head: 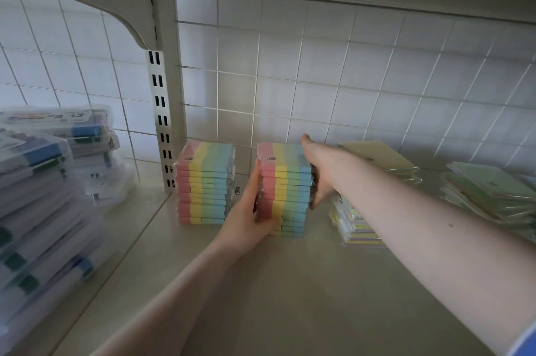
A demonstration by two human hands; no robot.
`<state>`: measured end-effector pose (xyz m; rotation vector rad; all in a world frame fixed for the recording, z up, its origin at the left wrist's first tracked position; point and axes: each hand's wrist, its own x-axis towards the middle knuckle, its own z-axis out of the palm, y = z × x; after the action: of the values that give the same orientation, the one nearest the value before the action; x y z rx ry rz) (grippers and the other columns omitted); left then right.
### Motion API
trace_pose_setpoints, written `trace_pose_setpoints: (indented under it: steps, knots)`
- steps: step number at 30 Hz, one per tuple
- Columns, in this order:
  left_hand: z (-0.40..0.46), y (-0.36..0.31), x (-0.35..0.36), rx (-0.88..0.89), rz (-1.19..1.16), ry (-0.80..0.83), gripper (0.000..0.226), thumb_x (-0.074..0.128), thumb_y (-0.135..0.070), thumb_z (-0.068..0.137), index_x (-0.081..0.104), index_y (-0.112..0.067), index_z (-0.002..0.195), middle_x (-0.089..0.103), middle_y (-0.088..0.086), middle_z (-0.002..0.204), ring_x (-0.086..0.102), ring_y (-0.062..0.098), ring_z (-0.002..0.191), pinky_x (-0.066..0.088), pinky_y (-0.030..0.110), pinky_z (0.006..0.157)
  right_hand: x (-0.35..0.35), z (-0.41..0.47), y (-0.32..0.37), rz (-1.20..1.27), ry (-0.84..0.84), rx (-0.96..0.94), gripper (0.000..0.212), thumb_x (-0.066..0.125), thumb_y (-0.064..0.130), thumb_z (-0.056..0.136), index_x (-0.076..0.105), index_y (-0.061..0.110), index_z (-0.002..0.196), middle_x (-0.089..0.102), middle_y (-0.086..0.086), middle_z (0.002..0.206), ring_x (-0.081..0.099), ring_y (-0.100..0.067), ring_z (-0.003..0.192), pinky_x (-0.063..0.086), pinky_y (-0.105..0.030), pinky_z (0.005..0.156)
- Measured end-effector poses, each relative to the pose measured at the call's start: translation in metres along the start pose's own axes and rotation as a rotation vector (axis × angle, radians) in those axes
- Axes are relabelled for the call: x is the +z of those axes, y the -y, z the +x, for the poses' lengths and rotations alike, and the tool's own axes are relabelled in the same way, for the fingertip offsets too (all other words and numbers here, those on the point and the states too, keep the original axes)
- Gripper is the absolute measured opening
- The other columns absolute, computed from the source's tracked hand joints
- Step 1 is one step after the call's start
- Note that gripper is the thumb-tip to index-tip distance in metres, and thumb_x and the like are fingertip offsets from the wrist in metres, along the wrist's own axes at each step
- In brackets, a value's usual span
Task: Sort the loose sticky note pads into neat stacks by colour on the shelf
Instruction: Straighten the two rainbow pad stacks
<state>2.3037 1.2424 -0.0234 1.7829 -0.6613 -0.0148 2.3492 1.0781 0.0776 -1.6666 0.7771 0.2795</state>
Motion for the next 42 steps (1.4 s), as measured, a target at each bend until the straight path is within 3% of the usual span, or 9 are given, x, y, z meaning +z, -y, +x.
trace_pose_setpoints:
  steps: [6, 9, 14, 19, 24, 31, 35, 37, 42]
  knots:
    - [-0.001, -0.002, -0.001, -0.009, 0.023, -0.022, 0.11, 0.066, -0.001, 0.079, -0.006, -0.06, 0.138, 0.043, -0.028, 0.136, 0.041, -0.012, 0.124, 0.039, 0.028, 0.105, 0.0, 0.014, 0.0, -0.045, -0.02, -0.03, 0.071, 0.021, 0.074, 0.085, 0.053, 0.015, 0.106, 0.062, -0.019, 0.107, 0.057, -0.036, 0.105, 0.037, -0.058, 0.098]
    - [-0.003, -0.009, -0.001, 0.03, 0.072, -0.074, 0.111, 0.068, -0.004, 0.08, -0.013, -0.063, 0.127, 0.028, -0.02, 0.15, 0.027, -0.003, 0.136, 0.028, 0.023, 0.109, 0.004, 0.018, 0.004, -0.042, -0.111, -0.051, 0.059, 0.024, 0.078, 0.08, 0.031, 0.02, 0.073, 0.036, -0.013, 0.073, 0.043, -0.026, 0.068, 0.039, -0.039, 0.067]
    - [0.0, -0.011, 0.0, 0.071, 0.098, -0.084, 0.102, 0.066, -0.001, 0.08, -0.003, -0.052, 0.136, 0.018, -0.052, 0.124, 0.021, -0.037, 0.113, 0.022, -0.008, 0.087, 0.007, 0.03, 0.006, -0.038, -0.141, -0.101, 0.068, 0.036, 0.083, 0.059, 0.031, 0.031, 0.103, 0.033, -0.003, 0.109, 0.043, -0.032, 0.098, 0.044, -0.054, 0.081]
    - [-0.001, -0.01, -0.002, 0.038, -0.069, -0.056, 0.095, 0.071, -0.017, 0.082, 0.005, -0.054, 0.139, 0.027, -0.041, 0.138, 0.029, -0.019, 0.128, 0.027, 0.01, 0.106, 0.008, 0.018, 0.005, -0.057, -0.156, -0.136, 0.06, 0.033, 0.079, 0.073, 0.033, 0.029, 0.106, 0.034, -0.005, 0.11, 0.048, -0.033, 0.113, 0.039, -0.055, 0.096]
    - [-0.001, -0.023, 0.0, -0.07, -0.27, -0.135, 0.062, 0.051, -0.042, 0.094, 0.016, -0.044, 0.146, 0.027, -0.038, 0.137, 0.032, -0.025, 0.117, 0.029, -0.004, 0.09, 0.003, 0.027, 0.002, -0.172, -0.136, -0.192, 0.06, 0.029, 0.084, 0.046, 0.033, 0.031, 0.075, 0.019, -0.002, 0.078, 0.038, -0.027, 0.093, 0.044, -0.043, 0.066]
    - [0.01, -0.029, 0.005, -0.063, -0.27, -0.179, 0.046, 0.035, -0.043, 0.099, 0.023, -0.046, 0.143, 0.03, -0.042, 0.13, 0.029, -0.013, 0.128, 0.025, 0.015, 0.103, -0.002, 0.008, 0.002, -0.242, -0.118, -0.261, 0.069, 0.024, 0.086, 0.03, 0.032, 0.031, 0.07, 0.016, 0.005, 0.077, 0.042, -0.025, 0.083, 0.041, -0.037, 0.066]
    - [0.009, -0.032, 0.005, -0.057, -0.234, -0.185, 0.048, 0.035, -0.04, 0.1, 0.023, -0.04, 0.146, 0.028, -0.037, 0.135, 0.026, -0.015, 0.127, 0.025, 0.005, 0.096, 0.002, -0.028, -0.004, -0.277, -0.175, -0.356, 0.052, 0.024, 0.068, 0.086, 0.052, 0.027, 0.102, 0.037, -0.001, 0.083, 0.045, -0.021, 0.073, 0.039, -0.031, 0.077]
    - [0.007, -0.028, 0.004, -0.061, -0.204, -0.192, 0.053, 0.038, -0.042, 0.098, 0.019, -0.039, 0.148, 0.024, -0.037, 0.138, 0.022, -0.013, 0.131, 0.022, 0.009, 0.103, -0.002, -0.038, -0.008, -0.441, -0.246, -0.429, 0.055, 0.025, 0.051, 0.098, 0.05, 0.014, 0.129, 0.052, -0.01, 0.108, 0.051, -0.022, 0.102, 0.037, -0.029, 0.084]
    - [-0.005, -0.009, 0.001, -0.119, -0.055, -0.139, 0.084, 0.062, -0.048, 0.086, 0.008, -0.036, 0.15, 0.027, -0.018, 0.151, 0.026, 0.001, 0.138, 0.026, 0.034, 0.115, 0.0, -0.058, -0.015, -0.812, -0.378, -0.62, 0.04, 0.03, 0.027, 0.1, 0.042, 0.008, 0.067, 0.049, -0.01, 0.073, 0.045, -0.025, 0.085, 0.027, -0.028, 0.073]
